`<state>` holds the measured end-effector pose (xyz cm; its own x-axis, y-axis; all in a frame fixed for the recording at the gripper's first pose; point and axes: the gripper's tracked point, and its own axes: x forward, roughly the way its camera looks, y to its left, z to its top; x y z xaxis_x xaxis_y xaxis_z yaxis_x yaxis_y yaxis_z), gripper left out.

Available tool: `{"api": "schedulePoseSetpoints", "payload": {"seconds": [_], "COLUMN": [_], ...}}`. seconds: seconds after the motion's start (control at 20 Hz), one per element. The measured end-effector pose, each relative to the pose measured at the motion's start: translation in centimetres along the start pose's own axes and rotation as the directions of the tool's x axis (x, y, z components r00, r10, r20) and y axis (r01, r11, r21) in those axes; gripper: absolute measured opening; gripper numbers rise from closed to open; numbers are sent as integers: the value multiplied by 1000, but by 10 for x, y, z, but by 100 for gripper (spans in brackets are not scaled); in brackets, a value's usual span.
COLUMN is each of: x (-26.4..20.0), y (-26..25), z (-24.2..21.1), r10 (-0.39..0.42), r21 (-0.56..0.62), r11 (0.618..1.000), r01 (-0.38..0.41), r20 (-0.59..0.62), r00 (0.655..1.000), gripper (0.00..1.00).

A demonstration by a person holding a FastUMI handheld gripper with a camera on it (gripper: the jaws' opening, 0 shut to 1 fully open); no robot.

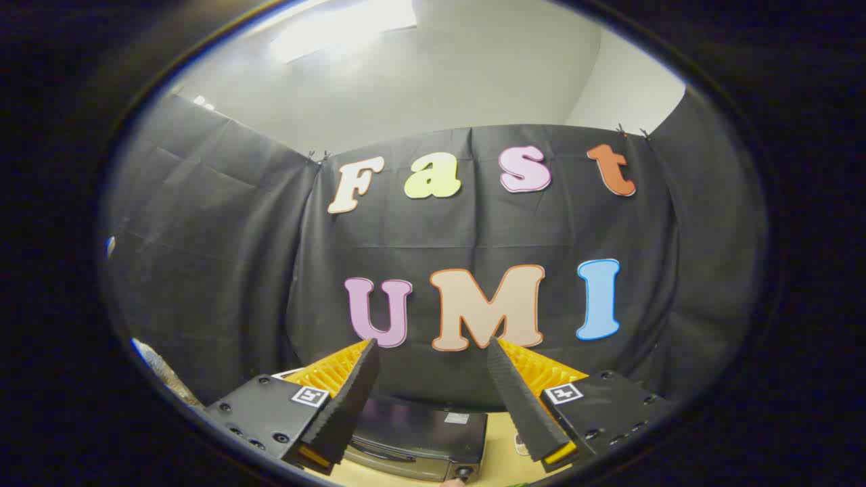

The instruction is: Open the toaster oven, put the food inside, and close the toaster oven door.

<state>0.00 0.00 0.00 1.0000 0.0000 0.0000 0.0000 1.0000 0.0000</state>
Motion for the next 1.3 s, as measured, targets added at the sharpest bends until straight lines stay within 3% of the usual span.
{"api": "schedulePoseSetpoints", "payload": {"seconds": [0.8,1.05,1.3], "x": [20,35,48], "y": [28,42,47], "z": [-45,-105,-189], "r10": [-10,-11,-29], "r21": [-5,-47,-100], "r11": [1000,999,995], "r01": [10,1,-8], "r20": [-116,-214,-362], "r00": [993,977,932], "gripper": [99,99,100]}}
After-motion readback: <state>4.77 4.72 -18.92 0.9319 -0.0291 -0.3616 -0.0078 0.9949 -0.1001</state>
